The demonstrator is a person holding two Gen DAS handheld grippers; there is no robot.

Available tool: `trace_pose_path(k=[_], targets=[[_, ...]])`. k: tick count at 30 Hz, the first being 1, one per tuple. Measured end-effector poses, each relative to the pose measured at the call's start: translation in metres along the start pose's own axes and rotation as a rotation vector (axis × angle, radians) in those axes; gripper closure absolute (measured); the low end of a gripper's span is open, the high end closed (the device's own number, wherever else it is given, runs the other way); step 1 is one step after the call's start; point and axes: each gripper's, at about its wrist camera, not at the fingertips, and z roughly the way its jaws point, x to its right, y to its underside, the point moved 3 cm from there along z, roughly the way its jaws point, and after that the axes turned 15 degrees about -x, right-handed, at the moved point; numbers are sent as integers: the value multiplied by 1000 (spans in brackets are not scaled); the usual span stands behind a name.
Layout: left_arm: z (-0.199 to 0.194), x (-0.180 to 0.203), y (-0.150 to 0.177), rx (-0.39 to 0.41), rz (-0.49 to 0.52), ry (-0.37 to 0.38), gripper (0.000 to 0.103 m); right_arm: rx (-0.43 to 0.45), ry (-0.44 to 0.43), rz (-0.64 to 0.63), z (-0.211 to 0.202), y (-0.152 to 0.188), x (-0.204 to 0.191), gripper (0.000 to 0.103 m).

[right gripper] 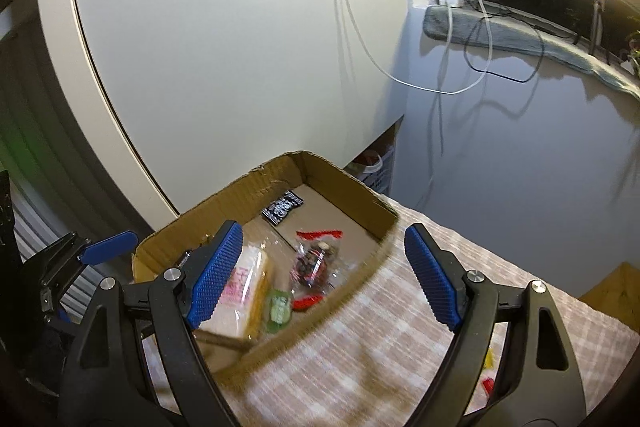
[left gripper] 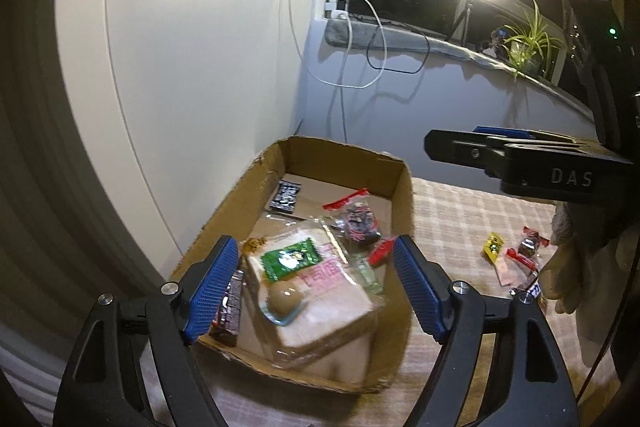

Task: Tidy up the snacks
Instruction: 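Move both open tools back from the box to the snacks on the table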

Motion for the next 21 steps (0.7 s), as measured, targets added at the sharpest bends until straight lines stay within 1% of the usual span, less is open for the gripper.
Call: trace_pose_path(k=[8, 11, 15, 21], targets=[[-8, 27, 7, 5, 37, 26, 23, 19, 34, 35, -35, 33, 30, 17], [-7, 38, 8, -2, 49, 39, 23, 11, 63, 65, -48, 52, 50, 17], [-3, 58, 15, -25, 89, 58, 23, -1, 112, 110, -61, 75, 79, 17], [6, 90, 24, -52, 148, 100, 23, -28, 144, 181, -72, 113, 118, 17]])
